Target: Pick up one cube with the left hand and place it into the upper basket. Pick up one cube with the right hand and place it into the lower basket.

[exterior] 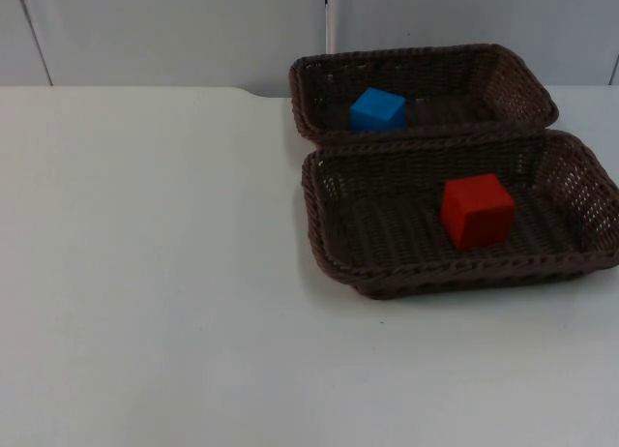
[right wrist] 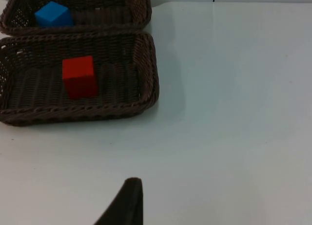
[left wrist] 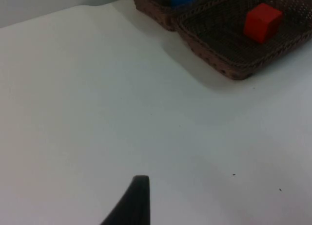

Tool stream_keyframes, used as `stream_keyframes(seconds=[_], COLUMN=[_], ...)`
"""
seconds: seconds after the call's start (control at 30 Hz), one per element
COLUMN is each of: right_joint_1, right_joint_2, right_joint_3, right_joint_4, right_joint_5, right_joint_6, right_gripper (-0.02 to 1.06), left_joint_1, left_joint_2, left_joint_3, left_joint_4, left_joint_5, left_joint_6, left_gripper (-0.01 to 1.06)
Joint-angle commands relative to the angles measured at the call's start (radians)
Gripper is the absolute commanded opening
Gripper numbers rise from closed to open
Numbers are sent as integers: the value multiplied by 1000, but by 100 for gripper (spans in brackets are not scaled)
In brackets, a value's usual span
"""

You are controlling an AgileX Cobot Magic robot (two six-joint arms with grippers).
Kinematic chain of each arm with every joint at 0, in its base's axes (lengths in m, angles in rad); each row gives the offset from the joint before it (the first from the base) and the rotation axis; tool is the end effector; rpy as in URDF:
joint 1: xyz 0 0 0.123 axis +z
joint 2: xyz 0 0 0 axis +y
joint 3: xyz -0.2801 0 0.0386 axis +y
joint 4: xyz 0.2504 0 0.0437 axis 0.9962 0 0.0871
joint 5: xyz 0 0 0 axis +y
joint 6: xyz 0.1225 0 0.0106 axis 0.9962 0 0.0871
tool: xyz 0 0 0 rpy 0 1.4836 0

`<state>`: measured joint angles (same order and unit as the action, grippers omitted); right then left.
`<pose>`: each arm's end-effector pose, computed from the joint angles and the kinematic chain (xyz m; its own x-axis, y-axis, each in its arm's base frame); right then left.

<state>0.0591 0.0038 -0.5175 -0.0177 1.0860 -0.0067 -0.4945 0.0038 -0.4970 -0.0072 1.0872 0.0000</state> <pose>0.0254 -0.0004 0.2664 -0.4647 -0.0425 -0.8844 -0.0522 0.9984 -0.0205 0.0237 -0.0137 0.2599 -0.4288 0.2274 -0.8743 0.4781 0.8783 -0.0060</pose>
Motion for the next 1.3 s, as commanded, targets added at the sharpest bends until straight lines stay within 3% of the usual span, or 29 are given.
stream_keyframes(seconds=[0.0,0.57,1.27], right_joint_1=[-6,-6,-6], right_joint_2=[-4,-4,-4], right_joint_3=[2,2,2], right_joint_4=[3,3,3], right_joint_5=[-9,-9,-9], right_joint_6=[-2,-2,-2], right_gripper=[105,105,105], left_joint_1=[18,178,451], left_joint_2=[-4,-4,-4], left_joint_3=[4,4,4], left_joint_4=[-4,-4,-4], left_joint_5=[-11,-11,-11], left_joint_6=[0,0,0], left_gripper=[105,105,105])
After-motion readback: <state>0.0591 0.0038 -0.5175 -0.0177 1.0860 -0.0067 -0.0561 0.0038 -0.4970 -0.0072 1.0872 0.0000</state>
